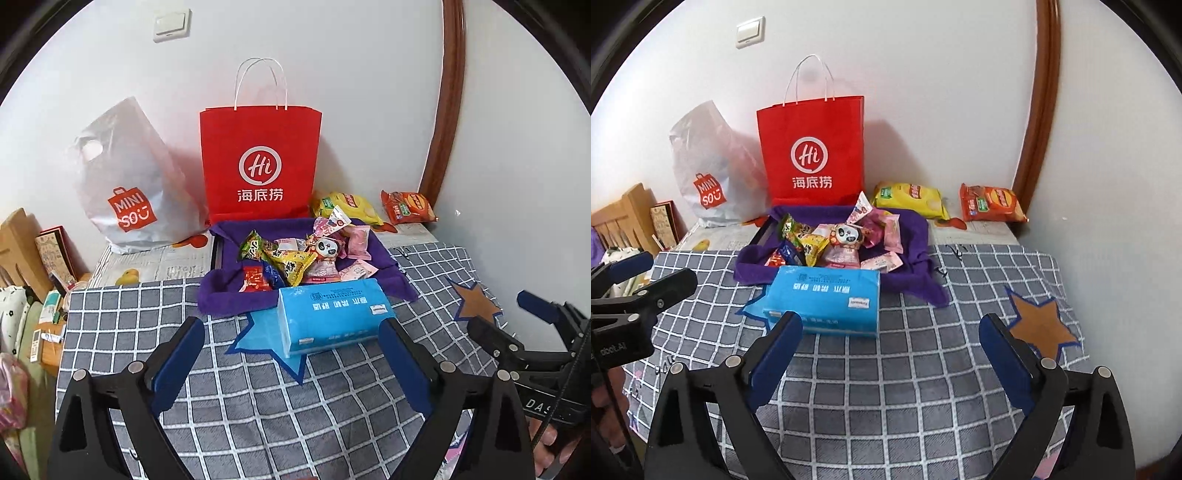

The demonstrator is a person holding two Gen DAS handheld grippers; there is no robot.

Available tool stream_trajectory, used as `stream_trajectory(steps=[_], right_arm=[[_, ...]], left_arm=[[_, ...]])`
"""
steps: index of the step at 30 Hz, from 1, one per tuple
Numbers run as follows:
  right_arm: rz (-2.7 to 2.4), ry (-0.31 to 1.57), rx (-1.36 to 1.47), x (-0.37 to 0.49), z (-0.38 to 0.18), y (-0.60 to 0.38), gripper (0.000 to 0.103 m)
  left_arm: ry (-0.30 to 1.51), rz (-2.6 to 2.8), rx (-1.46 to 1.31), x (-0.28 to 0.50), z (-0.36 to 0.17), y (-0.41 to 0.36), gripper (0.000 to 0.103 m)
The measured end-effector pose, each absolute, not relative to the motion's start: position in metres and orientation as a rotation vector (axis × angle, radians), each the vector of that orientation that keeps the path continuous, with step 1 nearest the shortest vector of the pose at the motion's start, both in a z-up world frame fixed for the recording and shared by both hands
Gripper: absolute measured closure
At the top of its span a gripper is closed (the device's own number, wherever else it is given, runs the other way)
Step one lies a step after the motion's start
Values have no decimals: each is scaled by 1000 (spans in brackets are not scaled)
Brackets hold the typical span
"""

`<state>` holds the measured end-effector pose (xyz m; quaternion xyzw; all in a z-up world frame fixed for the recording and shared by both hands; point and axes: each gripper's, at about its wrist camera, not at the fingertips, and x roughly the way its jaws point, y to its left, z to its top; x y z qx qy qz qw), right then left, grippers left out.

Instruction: Organize snacks

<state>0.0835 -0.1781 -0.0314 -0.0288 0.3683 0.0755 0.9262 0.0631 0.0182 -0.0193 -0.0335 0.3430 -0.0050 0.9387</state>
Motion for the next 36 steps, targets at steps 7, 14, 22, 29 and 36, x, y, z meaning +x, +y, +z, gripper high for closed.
stream_trajectory(steps=[7, 14, 22, 29, 36], right_arm=[[156, 709, -59, 62, -25, -176, 7], [163, 683, -39, 51, -16, -175, 7], [153, 686, -25, 47, -18, -179, 7], [150, 688, -18, 48, -19, -179, 7], [150, 687, -20, 49, -20, -179, 7]], left_arm=[[681, -2, -83, 44, -19, 20, 7], [671, 2, -82, 35, -18, 20, 7], [672, 1, -89, 31, -19, 21, 7], [674, -2, -83, 30, -19, 18, 7], [674, -8, -77, 30, -19, 15, 7]])
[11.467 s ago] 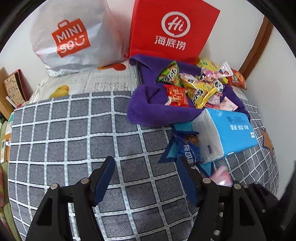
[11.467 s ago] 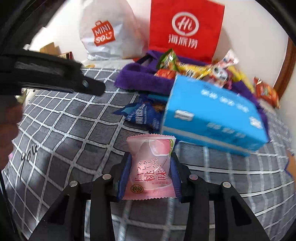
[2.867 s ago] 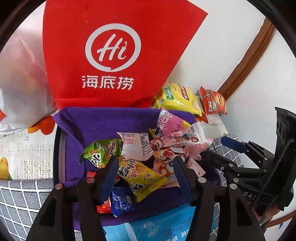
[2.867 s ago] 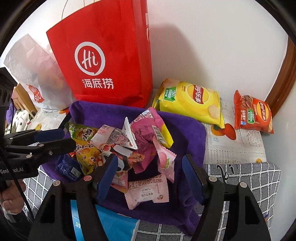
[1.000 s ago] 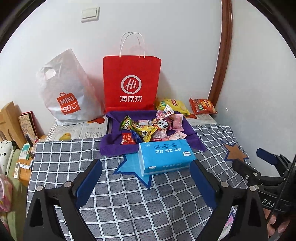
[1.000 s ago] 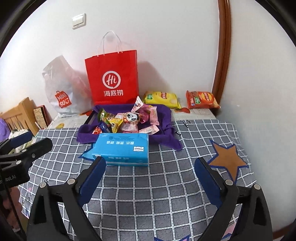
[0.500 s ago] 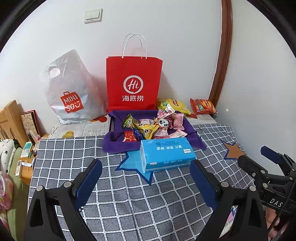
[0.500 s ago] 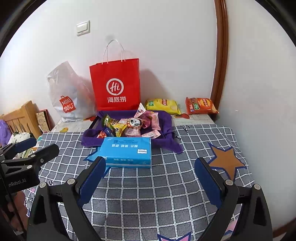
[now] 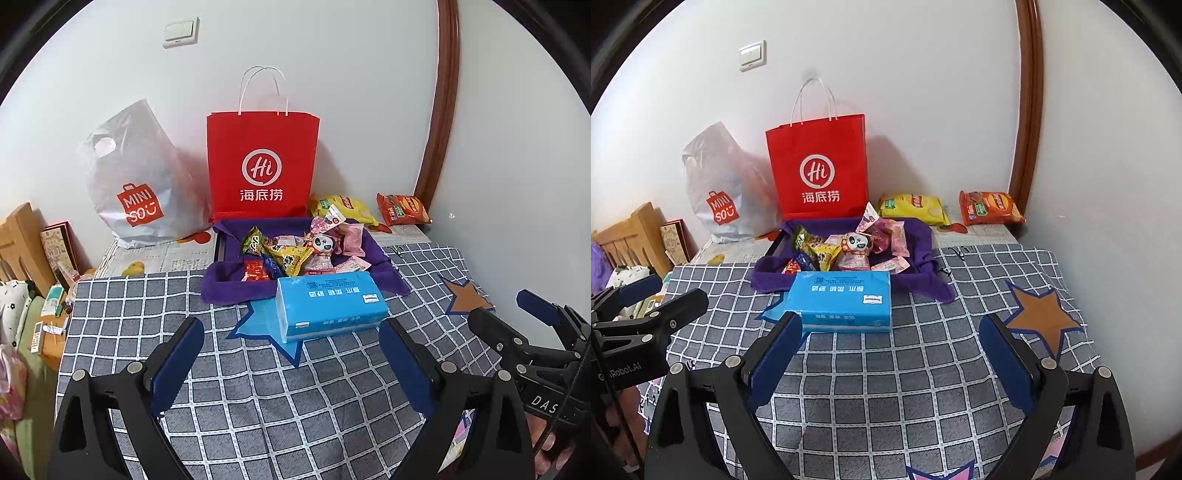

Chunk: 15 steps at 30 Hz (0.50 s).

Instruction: Organize snacks

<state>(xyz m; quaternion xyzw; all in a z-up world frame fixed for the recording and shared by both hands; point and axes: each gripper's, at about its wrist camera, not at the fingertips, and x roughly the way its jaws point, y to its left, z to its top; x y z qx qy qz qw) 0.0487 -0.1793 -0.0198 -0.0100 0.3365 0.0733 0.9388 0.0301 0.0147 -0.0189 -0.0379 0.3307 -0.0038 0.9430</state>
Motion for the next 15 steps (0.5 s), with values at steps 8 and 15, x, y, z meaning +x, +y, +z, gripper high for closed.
stream_trajectory(steps=[8, 15], right_arm=[[144, 684, -18, 47, -20, -180, 7], [137, 681, -24, 48, -20, -180, 7]], left_arm=[[673, -13, -72, 29, -18, 12, 7], [673, -17, -72, 29, -18, 11, 7]])
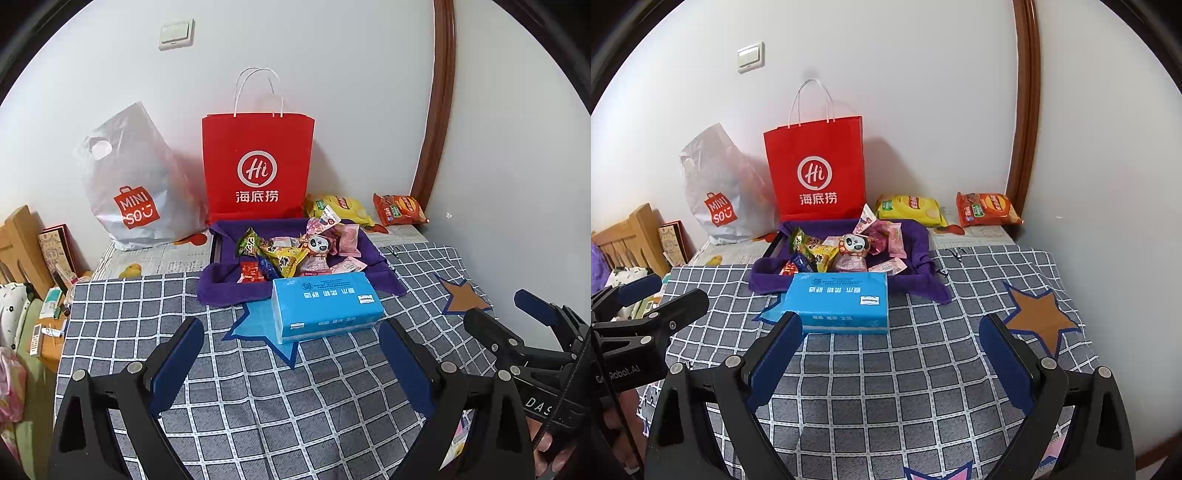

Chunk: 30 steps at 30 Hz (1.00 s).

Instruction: Organize snacks

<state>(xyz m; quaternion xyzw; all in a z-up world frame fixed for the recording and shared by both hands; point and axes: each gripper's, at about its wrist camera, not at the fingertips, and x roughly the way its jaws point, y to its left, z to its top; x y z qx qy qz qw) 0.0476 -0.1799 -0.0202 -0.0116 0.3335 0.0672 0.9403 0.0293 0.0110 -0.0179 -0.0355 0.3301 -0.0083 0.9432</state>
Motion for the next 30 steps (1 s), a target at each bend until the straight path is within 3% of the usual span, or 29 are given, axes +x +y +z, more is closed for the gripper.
stream_trajectory(steps=[30], right_arm=[[140, 673, -8, 43, -19, -184, 7]], left_arm=[[674, -22, -71, 29, -15, 8, 7]])
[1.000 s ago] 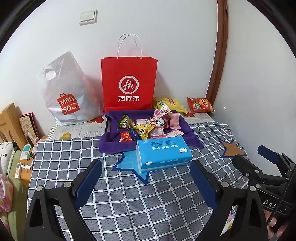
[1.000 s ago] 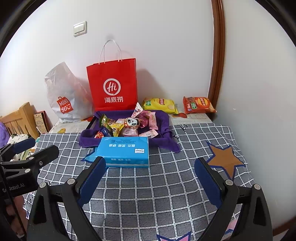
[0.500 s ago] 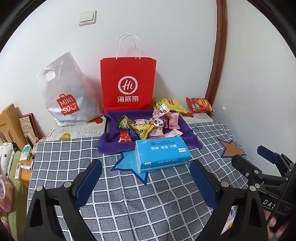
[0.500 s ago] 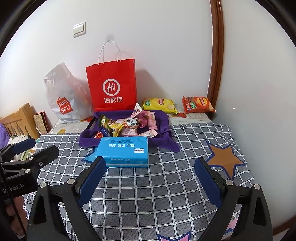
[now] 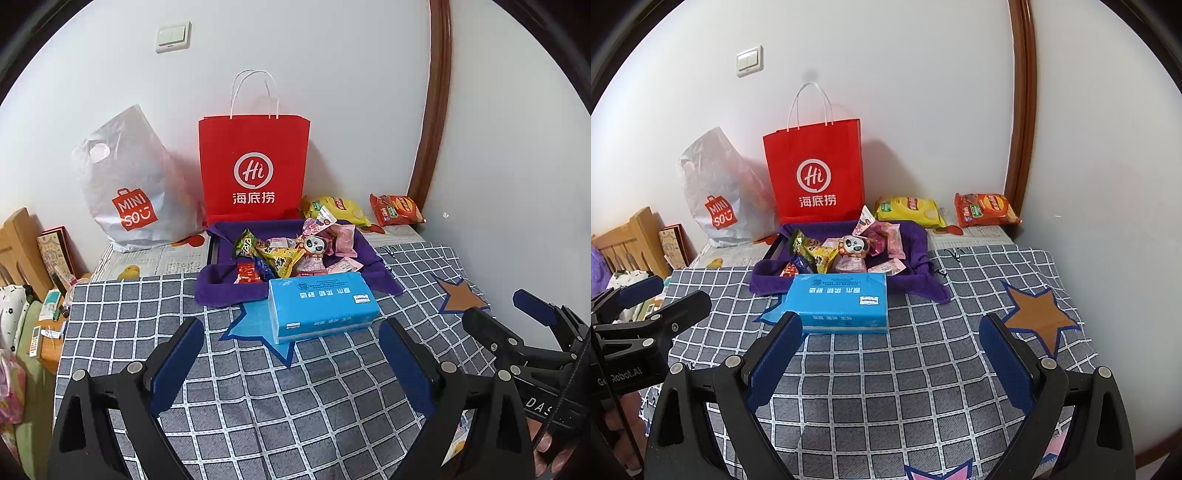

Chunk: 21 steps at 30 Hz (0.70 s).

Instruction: Organize snacks

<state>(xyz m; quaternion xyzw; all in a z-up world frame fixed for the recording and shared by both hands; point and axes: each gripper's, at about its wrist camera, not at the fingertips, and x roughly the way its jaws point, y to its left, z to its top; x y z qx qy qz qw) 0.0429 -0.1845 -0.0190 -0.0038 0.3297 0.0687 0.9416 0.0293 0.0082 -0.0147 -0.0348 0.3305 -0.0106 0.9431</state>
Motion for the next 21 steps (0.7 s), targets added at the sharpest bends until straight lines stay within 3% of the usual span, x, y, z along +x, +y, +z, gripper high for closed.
stream_trajectory(steps=[21], right_arm=[[146, 646, 2, 34, -13, -187, 7]], left_arm=[[662, -21, -78, 28, -10, 11, 7]])
